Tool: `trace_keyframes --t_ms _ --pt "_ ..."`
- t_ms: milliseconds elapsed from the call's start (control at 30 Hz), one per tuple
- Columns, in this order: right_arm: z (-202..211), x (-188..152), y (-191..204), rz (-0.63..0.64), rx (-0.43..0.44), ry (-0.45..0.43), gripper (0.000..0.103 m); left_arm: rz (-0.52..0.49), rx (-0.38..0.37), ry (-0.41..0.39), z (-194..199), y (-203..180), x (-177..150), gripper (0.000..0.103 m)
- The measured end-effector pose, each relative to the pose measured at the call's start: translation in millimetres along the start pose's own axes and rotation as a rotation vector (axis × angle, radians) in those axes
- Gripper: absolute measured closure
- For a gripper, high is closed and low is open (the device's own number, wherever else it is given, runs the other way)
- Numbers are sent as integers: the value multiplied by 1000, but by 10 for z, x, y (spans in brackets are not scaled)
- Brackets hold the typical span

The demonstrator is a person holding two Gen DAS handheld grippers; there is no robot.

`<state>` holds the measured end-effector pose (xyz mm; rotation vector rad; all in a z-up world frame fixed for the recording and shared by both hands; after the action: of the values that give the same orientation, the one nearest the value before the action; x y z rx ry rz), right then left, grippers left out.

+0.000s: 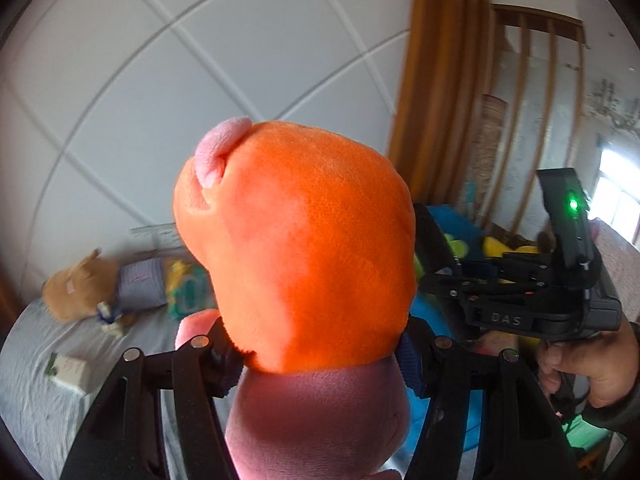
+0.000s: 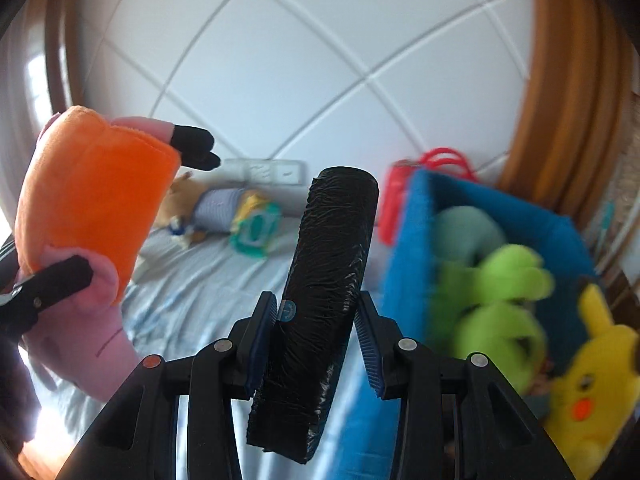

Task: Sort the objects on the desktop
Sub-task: 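Carry the pig with the left tool while the right tool carries the black cylinder to the crate, then open both tools to drop the pig and black cylinder into the crate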

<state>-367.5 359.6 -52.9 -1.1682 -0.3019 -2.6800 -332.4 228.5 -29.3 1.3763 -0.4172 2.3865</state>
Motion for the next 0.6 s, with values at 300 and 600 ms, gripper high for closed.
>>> trace_keyframes --t_ms 300,600 --pt "809 122 -1607 -75 -106 -15 64 -53 -194 51 -364 -1603 313 42" --pt "721 595 -2811 -103 -147 24 64 -89 -200 137 -844 -2509 209 13"
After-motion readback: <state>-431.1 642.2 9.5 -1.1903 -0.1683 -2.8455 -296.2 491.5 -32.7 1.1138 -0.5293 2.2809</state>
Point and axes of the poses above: each gripper's, at about its wrist camera, not at the fingertips, and z roughly against the way its jaws point, y to its left, x to its top, the point moved 3 cm from there along -z, roughly the way its jaws point, and after that the axes turned 11 degrees about x, right-handed, at the moved point
